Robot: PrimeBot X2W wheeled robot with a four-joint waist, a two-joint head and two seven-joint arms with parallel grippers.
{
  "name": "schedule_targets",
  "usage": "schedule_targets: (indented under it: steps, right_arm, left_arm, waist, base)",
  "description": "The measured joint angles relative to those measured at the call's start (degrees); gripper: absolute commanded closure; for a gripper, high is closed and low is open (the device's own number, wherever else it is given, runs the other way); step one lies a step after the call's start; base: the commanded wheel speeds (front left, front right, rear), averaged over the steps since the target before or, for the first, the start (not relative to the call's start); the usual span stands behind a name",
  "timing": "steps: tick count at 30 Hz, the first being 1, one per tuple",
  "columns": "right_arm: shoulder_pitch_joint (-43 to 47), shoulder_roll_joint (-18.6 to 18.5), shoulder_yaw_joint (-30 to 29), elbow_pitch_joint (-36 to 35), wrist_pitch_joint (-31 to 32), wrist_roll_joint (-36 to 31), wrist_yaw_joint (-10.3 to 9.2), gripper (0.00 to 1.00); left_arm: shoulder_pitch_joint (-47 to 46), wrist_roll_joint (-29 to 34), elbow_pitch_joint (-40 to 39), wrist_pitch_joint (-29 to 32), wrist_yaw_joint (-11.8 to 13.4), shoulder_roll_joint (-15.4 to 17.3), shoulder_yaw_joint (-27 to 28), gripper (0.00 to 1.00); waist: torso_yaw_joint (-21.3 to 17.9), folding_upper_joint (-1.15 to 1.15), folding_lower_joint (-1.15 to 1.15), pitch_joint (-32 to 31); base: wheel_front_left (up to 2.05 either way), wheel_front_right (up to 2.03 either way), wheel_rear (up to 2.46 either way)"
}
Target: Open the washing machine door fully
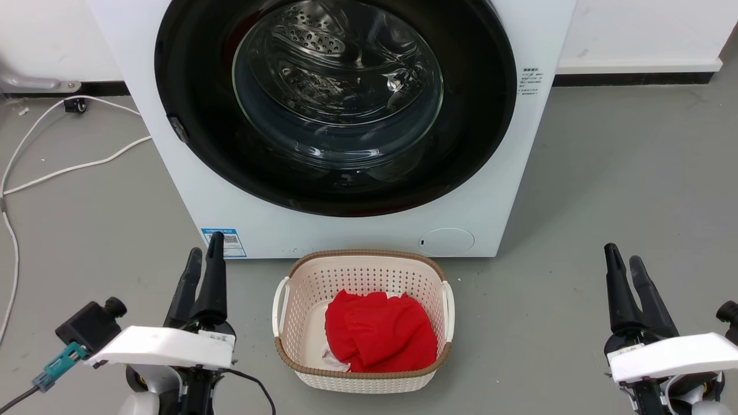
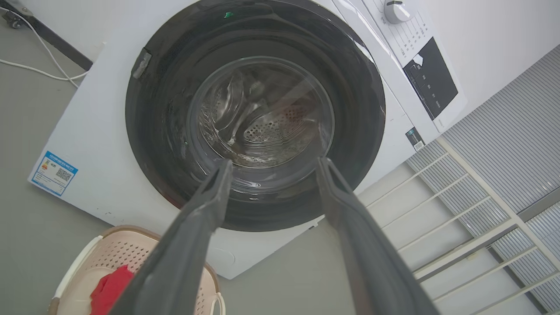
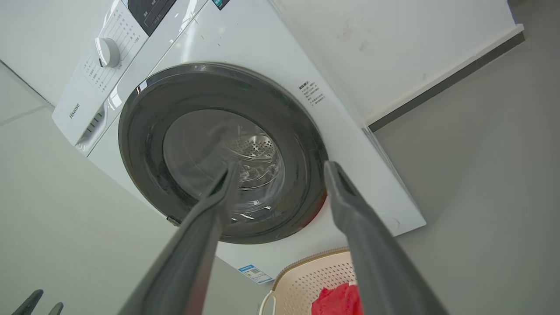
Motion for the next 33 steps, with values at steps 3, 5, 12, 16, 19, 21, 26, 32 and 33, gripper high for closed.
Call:
schedule_targets:
  steps: [3,5,12,16,19,21,26,32,33]
  right_arm:
    - [0.0,0.0,0.0,0.0,-0.6,-3.0,0.0,0.0]
    - [0.0,0.0,0.0,0.0,-1.0,-4.8,0.0,0.0]
    - [0.4,0.0,-0.1,-0.3,-2.2,-11.4,0.0,0.0]
    - [0.4,0.0,-0.1,-0.3,-2.8,-14.8,0.0,0.0]
    - [0.4,0.0,0.2,-0.4,-2.9,-17.0,0.0,0.0]
    - [0.5,0.0,0.3,-0.4,-2.9,-18.2,0.0,0.0]
    - [0.9,0.0,0.2,-0.8,-2.7,-21.5,0.0,0.0]
    - [1.3,0.0,0.2,-1.3,-2.6,-25.5,0.01,0.0]
    - [1.3,0.0,0.1,-1.4,-2.6,-26.3,0.01,0.0]
  left_arm:
    - [0.0,3.4,0.1,-0.6,0.0,0.3,-0.3,0.0]
    - [0.0,5.6,0.1,-1.0,0.0,0.4,-0.5,0.0]
    - [0.0,12.7,0.2,-2.2,0.0,0.6,-0.9,0.0]
    - [0.0,16.2,0.1,-2.9,0.0,0.6,-1.3,0.0]
    - [0.0,18.7,0.0,-3.3,0.0,0.8,-1.7,0.0]
    - [0.1,20.3,0.0,-3.7,0.1,0.9,-1.9,0.0]
    - [0.2,24.0,0.1,-4.4,0.5,1.4,-2.5,0.0]
    - [0.2,27.9,0.4,-5.3,1.2,1.8,-3.3,0.0]
    - [0.2,28.4,0.4,-5.5,1.3,1.9,-3.4,0.0]
  waist:
    - [0.1,0.0,0.0,0.0]
    - [0.1,0.0,0.0,0.0]
    - [0.2,0.0,0.0,0.0]
    - [0.2,0.0,0.0,0.0]
    - [0.2,0.0,0.0,-0.1]
    - [0.2,0.0,0.0,-0.1]
    - [0.2,0.0,0.0,-0.2]
    - [0.2,0.0,0.0,-0.2]
    - [0.2,0.0,0.0,-0.2]
  base:
    - [0.0,0.0,0.0]
    - [0.0,0.0,0.0]
    - [0.0,0.0,0.0]
    - [0.0,0.0,0.0]
    - [0.0,0.0,0.0]
    - [0.0,0.0,0.0]
    - [0.0,0.0,0.0]
    - [0.0,0.0,0.0]
    - [0.0,0.0,0.0]
